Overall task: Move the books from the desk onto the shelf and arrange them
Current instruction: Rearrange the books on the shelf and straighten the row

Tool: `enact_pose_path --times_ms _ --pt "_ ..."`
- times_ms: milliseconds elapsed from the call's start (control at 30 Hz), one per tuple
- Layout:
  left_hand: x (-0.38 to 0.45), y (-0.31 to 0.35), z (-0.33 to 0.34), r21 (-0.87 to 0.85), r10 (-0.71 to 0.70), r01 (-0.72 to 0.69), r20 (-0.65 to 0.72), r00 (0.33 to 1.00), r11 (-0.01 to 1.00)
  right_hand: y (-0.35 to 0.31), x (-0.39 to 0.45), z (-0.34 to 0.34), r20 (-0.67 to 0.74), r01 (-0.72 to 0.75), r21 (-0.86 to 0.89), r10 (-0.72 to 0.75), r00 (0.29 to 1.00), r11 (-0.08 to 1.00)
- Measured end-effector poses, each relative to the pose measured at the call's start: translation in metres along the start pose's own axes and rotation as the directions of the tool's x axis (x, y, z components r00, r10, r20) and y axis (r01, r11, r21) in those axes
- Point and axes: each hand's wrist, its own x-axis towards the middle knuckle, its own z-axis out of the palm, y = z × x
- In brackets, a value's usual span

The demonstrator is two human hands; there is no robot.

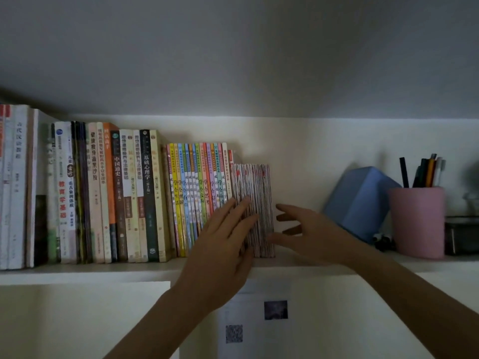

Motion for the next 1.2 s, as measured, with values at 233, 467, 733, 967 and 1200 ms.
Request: enact_pose_path --times_ms 233,467,733,967,1200 --pt "-0.006 -0.012 -0.016 -0.169 -0.056 0.049 -0.038 0.998 0.984 -0.004 0.001 -0.026 -0.012 0.058 -0.113 -0.06 0.998 0.992" --pt "-0.001 -0.019 -0.024 -0.213 -0.086 0.069 -0.068 0.994 0.974 -0.002 0.01 -0.024 0.026 0.083 -0.042 -0.082 0.996 0.996" --pt "0.005 -0.025 -0.015 0.037 -0.059 0.062 -0.07 0.996 0.997 -0.015 0.029 0.022 -0.034 0.223 0.001 -0.222 0.974 0.975" --pt "0.024 -0.016 -0.015 0.023 -0.091 0.093 -0.07 0.993 0.995 -0.01 0.037 0.014 0.014 0.318 0.021 -0.319 0.948 0.948" --pt "0.021 -0.012 -0.003 -0.038 -0.107 0.103 -0.136 0.985 0.994 -0.002 0.036 0.016 0.027 0.33 0.046 -0.332 0.943 0.943"
